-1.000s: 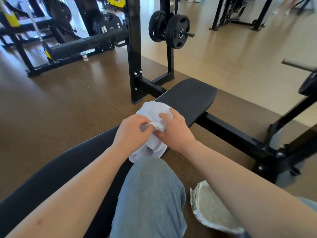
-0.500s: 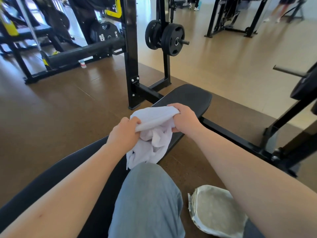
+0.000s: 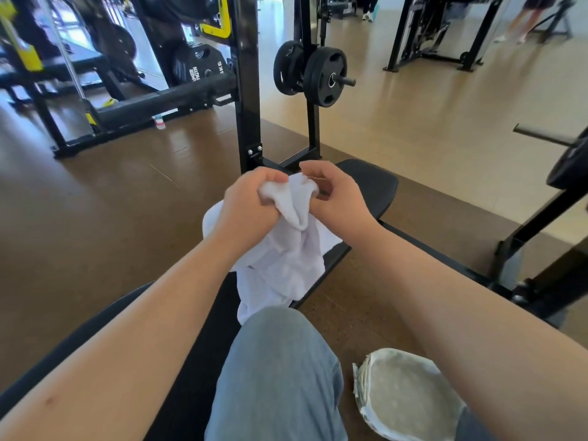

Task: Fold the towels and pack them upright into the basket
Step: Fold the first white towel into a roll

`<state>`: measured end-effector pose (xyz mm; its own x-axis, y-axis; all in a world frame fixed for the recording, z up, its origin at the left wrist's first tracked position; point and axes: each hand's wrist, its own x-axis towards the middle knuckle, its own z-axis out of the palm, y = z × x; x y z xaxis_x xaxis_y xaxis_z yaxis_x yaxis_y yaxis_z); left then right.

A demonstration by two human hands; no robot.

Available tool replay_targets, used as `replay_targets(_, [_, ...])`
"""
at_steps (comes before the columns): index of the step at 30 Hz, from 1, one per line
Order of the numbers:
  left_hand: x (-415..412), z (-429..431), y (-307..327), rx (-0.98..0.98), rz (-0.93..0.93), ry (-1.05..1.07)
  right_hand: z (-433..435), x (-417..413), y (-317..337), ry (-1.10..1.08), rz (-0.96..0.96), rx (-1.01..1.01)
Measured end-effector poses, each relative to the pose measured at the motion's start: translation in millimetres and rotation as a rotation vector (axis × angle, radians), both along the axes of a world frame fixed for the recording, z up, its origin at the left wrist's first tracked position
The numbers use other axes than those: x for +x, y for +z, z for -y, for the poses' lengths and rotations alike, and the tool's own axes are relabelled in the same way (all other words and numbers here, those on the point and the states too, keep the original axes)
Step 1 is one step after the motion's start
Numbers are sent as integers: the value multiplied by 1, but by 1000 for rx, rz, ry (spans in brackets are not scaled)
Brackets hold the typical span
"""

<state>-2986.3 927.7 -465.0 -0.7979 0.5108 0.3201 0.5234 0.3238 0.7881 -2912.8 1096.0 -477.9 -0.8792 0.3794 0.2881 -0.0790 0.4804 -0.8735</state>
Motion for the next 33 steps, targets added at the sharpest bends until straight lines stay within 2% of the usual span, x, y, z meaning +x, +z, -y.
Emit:
replay_targets(7, [12,-9,-17,201,85,-117,-2,7,7,202,163,176])
replay_targets(9, [14,-12,-13,215,73,-132,1,9,13,178,167,292])
replay_targets(12, [19,-20,-9,169,-2,-139,2,6,22,26,98,399])
replay_targets(16, [17,-29,-28,50,-50,21,-3,7,34,-122,39,318])
replay_targets(20, [18,-37,-30,-75,-88,73,-9,13,48,-146,-17,246])
replay_targets(24, [14,-52,-24,-210,90,66,-17,19,74,-204,-149,-32])
replay_targets(26, [2,-64,-22,-221,134,168,-22,23,84,-182,-211,-118])
replay_targets(28, [-4,-77,-17,-157,205,241,-26,27,84,-161,-188,-126])
replay_targets(31, [1,-85,-4,-254,71,135,-40,34,67,-233,-66,-75])
replay_targets(33, [10,-86,-2,-70,168,85,-51,44,53,-273,8,-37])
